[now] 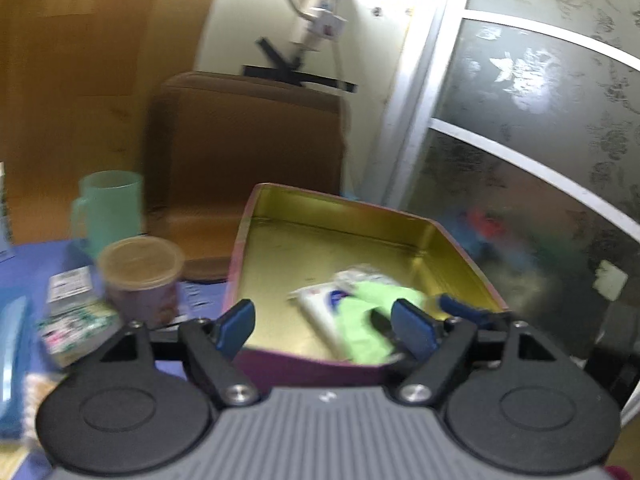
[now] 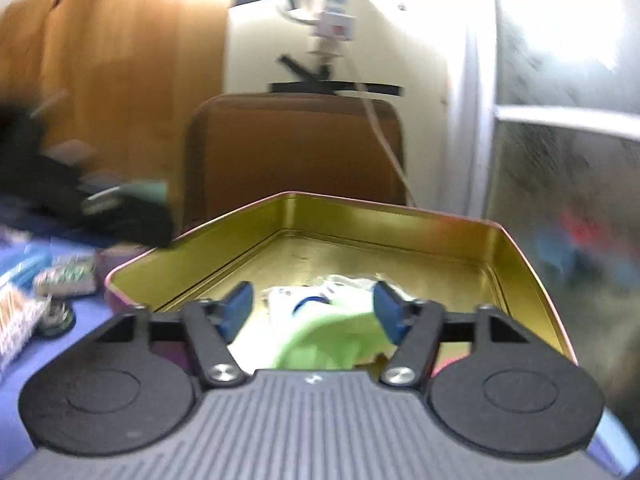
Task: Organize soft objects
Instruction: 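Grasp the cotton-swab bag with the right gripper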
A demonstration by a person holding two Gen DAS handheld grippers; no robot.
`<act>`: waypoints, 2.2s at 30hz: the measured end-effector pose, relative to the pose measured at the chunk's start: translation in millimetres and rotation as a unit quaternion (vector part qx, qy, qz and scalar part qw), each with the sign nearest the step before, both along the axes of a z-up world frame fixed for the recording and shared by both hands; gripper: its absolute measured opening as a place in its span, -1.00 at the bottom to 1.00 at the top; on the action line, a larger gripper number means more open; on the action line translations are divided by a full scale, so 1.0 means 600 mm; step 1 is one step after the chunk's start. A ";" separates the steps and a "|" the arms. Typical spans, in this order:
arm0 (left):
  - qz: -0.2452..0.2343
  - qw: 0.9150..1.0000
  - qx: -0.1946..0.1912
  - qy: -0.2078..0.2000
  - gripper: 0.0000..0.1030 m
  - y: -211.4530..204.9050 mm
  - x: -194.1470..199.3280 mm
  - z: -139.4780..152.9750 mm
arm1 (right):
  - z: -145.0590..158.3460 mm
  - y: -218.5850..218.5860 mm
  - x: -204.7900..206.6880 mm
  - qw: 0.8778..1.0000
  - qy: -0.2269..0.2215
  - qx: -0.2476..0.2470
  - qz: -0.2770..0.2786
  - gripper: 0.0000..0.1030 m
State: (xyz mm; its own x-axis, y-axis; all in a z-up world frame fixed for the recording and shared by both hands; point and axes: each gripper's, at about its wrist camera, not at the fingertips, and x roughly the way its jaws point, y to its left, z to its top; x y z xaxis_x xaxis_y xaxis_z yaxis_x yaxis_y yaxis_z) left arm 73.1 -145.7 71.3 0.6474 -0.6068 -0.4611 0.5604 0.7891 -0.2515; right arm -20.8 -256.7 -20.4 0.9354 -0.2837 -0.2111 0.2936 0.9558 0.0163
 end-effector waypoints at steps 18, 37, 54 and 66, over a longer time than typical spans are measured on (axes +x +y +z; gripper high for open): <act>0.208 0.977 0.024 0.030 0.51 0.323 -0.032 -0.083 | 0.017 0.097 -0.040 0.994 -0.060 0.037 0.081 0.64; 0.218 0.975 -0.012 0.026 0.56 0.383 -0.042 -0.111 | -0.034 0.289 0.059 0.943 0.146 -0.017 0.299 -0.46; 0.144 0.988 -0.026 0.049 0.96 0.349 -0.071 -0.105 | -0.057 0.239 -0.059 0.930 0.140 0.011 0.341 0.01; 0.097 0.992 -0.034 0.078 0.99 0.303 -0.069 -0.109 | -0.063 0.247 -0.059 0.931 0.132 -0.014 0.341 0.38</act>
